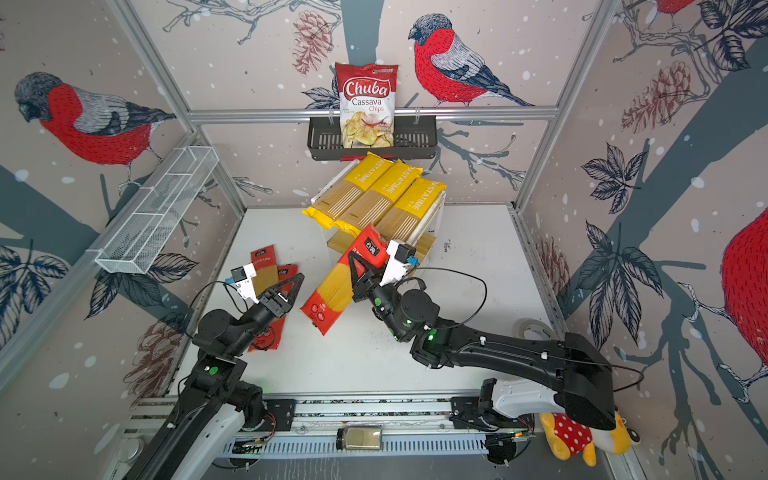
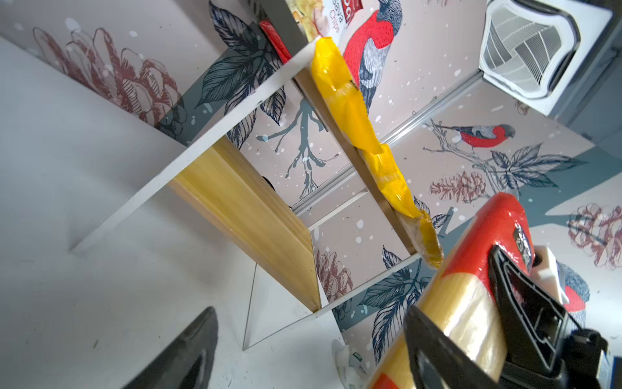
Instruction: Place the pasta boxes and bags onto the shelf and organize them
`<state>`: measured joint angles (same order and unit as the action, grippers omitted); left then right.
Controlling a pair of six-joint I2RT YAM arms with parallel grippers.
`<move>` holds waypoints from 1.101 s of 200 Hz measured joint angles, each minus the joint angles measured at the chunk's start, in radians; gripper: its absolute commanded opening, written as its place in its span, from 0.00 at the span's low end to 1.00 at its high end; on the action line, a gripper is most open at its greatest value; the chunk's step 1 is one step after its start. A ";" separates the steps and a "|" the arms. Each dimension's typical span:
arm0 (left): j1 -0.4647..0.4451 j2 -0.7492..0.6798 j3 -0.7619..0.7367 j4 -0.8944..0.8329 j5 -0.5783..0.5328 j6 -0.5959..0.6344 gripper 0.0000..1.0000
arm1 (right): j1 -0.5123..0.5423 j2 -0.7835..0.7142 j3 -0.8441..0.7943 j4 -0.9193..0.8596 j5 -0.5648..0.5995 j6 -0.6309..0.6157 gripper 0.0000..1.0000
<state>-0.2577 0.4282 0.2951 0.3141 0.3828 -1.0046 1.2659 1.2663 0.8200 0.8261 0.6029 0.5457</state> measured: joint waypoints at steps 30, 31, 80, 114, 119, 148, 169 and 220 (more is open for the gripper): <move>0.002 -0.110 -0.037 -0.060 -0.043 -0.076 0.87 | 0.103 0.111 0.017 0.130 0.195 -0.023 0.05; 0.002 -0.113 -0.038 -0.062 -0.045 -0.077 0.87 | 0.108 0.116 0.018 0.135 0.204 -0.025 0.05; 0.003 -0.219 -0.009 -0.274 -0.151 -0.082 0.87 | 0.164 0.248 0.063 0.222 0.451 0.067 0.08; 0.003 -0.217 0.060 -0.443 -0.231 -0.021 0.87 | 0.172 0.300 0.070 0.201 0.487 0.198 0.07; 0.003 -0.214 0.072 -0.461 -0.245 -0.007 0.87 | 0.169 0.303 0.070 0.187 0.488 0.227 0.07; 0.003 -0.175 0.115 -0.543 -0.304 0.050 0.88 | 0.130 0.315 0.069 0.085 0.488 0.426 0.07; 0.003 -0.141 0.119 -0.570 -0.307 0.068 0.89 | 0.109 0.322 0.045 0.058 0.473 0.521 0.07; 0.029 -0.066 0.129 -0.583 -0.244 0.076 0.91 | 0.060 0.324 -0.016 0.079 0.364 0.645 0.06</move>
<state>-0.2291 0.3626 0.4244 -0.2684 0.1387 -0.9283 1.3254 1.5906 0.8043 0.9054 0.9672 1.1904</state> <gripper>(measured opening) 0.909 0.256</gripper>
